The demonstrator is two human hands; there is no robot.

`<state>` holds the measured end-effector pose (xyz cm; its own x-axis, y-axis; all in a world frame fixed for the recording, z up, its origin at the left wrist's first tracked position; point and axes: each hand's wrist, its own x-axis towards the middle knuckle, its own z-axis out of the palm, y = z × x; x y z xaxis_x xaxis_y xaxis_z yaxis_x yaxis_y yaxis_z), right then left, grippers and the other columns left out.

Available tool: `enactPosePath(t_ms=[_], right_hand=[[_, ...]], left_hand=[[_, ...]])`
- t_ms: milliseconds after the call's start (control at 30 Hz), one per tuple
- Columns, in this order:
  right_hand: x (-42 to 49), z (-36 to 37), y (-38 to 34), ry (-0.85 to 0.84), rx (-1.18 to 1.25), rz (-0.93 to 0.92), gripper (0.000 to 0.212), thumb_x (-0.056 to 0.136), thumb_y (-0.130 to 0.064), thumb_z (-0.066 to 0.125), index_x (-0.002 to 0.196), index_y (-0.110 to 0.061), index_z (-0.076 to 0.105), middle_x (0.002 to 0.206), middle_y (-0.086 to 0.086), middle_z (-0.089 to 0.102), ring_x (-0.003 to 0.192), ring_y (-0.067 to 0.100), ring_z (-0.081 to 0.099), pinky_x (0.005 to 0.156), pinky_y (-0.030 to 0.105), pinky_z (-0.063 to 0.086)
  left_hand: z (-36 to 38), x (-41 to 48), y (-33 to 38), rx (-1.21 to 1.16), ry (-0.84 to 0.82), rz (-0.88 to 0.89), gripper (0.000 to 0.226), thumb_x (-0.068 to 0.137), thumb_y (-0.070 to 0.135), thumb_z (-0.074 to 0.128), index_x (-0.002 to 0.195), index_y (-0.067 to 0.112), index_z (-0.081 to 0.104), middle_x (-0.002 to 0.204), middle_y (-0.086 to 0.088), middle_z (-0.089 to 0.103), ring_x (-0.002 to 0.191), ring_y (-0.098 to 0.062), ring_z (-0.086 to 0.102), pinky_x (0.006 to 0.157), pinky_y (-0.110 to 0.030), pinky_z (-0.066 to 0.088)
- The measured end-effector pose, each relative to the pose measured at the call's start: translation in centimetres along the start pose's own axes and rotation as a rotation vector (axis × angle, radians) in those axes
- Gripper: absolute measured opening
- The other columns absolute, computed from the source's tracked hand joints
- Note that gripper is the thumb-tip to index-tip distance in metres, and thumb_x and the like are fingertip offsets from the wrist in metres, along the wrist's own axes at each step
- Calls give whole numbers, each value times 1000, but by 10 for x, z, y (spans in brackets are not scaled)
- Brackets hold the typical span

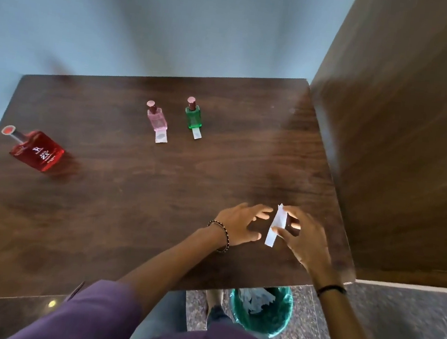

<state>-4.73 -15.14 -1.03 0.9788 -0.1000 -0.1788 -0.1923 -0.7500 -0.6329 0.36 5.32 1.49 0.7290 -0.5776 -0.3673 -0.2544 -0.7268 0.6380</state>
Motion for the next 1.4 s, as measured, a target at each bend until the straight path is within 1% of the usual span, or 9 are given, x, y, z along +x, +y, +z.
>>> enactPosePath(t_ms=[133, 300, 467, 600, 667, 867, 1167, 1267, 1400], right_hand=[[-3, 2, 1, 1, 26, 5, 48, 85, -26, 84, 129, -18, 65, 131, 4, 70, 111, 18, 66, 95, 37, 57], [-2, 3, 2, 35, 54, 1, 41, 88, -25, 81, 126, -18, 67, 129, 3, 71, 108, 17, 68, 91, 26, 55], [-3, 2, 2, 43, 78, 5, 37, 88, -25, 80, 122, -17, 69, 124, 4, 73, 105, 19, 70, 90, 34, 60], [-3, 6, 3, 54, 46, 2, 34, 87, -28, 81, 119, -18, 72, 118, 6, 74, 91, 10, 64, 74, 9, 46], [-4, 6, 3, 51, 37, 0, 32, 86, -28, 82, 116, -19, 73, 114, 7, 74, 88, 9, 63, 73, 6, 42], [-4, 6, 4, 41, 27, -10, 33, 83, -28, 85, 113, -19, 74, 111, 7, 74, 87, 12, 67, 79, 18, 54], [-1, 3, 1, 38, 29, 20, 35, 78, -24, 89, 109, -13, 77, 119, 10, 73, 88, 14, 68, 77, 15, 50], [-1, 0, 0, 35, 50, 21, 33, 79, -21, 89, 108, -10, 79, 126, 11, 71, 96, 20, 72, 84, 25, 58], [-1, 1, 3, 38, 19, 11, 23, 85, -14, 83, 107, -6, 80, 132, 12, 70, 99, 20, 73, 79, 6, 48]], left_hand=[[5, 2, 5, 61, 12, 36, 75, 84, 27, 66, 150, 32, 29, 139, 6, 59, 124, -20, 49, 90, -36, 47], [10, 7, 11, 15, 23, 11, 76, 85, 26, 66, 151, 29, 27, 143, 2, 57, 129, -21, 49, 97, -40, 49], [12, 7, 12, 39, 34, 37, 67, 88, 25, 62, 148, 28, 31, 143, 4, 56, 129, -18, 50, 95, -43, 51], [14, 7, 8, 143, 68, 94, 57, 93, 20, 56, 147, 26, 38, 144, 2, 52, 130, -20, 47, 87, -39, 51], [14, 8, 6, 192, 69, 140, 54, 95, 18, 55, 146, 25, 42, 144, 1, 51, 130, -19, 46, 82, -32, 47], [17, 9, 7, 275, 108, 174, 52, 97, 18, 55, 147, 20, 41, 144, 0, 49, 128, -20, 49, 79, -33, 52], [20, 7, 5, 441, 106, 249, 43, 100, 22, 51, 142, 19, 49, 150, 0, 43, 131, -19, 44, 86, -32, 50], [21, 6, 7, 481, 103, 259, 42, 99, 22, 52, 141, 17, 49, 148, -1, 43, 129, -20, 45, 85, -33, 52], [22, 5, 8, 535, 95, 287, 43, 98, 19, 51, 140, 15, 48, 150, -1, 40, 128, -20, 47, 85, -36, 54]])
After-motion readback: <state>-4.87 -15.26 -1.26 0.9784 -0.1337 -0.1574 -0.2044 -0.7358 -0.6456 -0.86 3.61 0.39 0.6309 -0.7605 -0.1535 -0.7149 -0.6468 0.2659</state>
